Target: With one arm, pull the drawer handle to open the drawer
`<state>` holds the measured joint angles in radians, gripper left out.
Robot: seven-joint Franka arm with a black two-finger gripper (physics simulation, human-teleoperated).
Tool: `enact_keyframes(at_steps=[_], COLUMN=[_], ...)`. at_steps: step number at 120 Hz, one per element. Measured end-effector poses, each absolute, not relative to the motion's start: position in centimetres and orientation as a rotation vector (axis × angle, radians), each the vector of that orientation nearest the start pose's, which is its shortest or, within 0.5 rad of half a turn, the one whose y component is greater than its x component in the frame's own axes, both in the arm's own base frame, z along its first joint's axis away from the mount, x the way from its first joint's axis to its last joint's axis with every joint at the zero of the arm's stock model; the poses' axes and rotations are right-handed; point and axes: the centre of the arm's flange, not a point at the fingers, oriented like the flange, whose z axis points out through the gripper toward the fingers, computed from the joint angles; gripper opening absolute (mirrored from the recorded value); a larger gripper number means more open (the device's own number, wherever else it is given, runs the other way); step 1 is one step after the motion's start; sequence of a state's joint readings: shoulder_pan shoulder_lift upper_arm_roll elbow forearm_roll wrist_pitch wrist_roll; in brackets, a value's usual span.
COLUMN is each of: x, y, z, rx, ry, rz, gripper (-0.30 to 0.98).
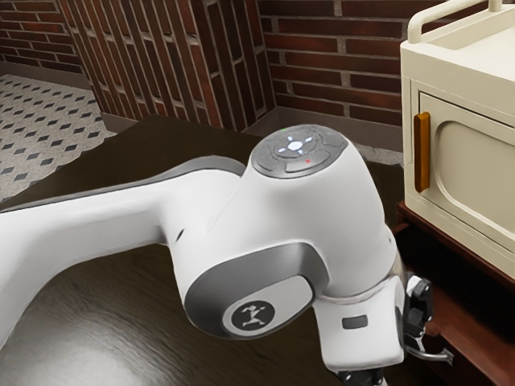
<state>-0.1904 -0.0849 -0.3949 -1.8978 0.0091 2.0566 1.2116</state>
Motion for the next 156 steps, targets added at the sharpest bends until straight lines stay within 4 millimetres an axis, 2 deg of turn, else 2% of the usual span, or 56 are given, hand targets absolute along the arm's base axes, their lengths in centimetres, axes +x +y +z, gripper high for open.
enact_keyframes(at_steps=[35,118,133,156], x=[43.8,39.0,37.7,34.7], y=[-30.7,-28.6,-28.2,-28.1], z=[55.8,55.2,56.8,61.4], rx=[-1.887,-1.935,-1.919,-1.859], ry=[2.343,2.303,2.279,2.231], rz=[-0.319,-0.318,-0.357,-0.461], gripper=[0.37,0.37,0.35,0.39])
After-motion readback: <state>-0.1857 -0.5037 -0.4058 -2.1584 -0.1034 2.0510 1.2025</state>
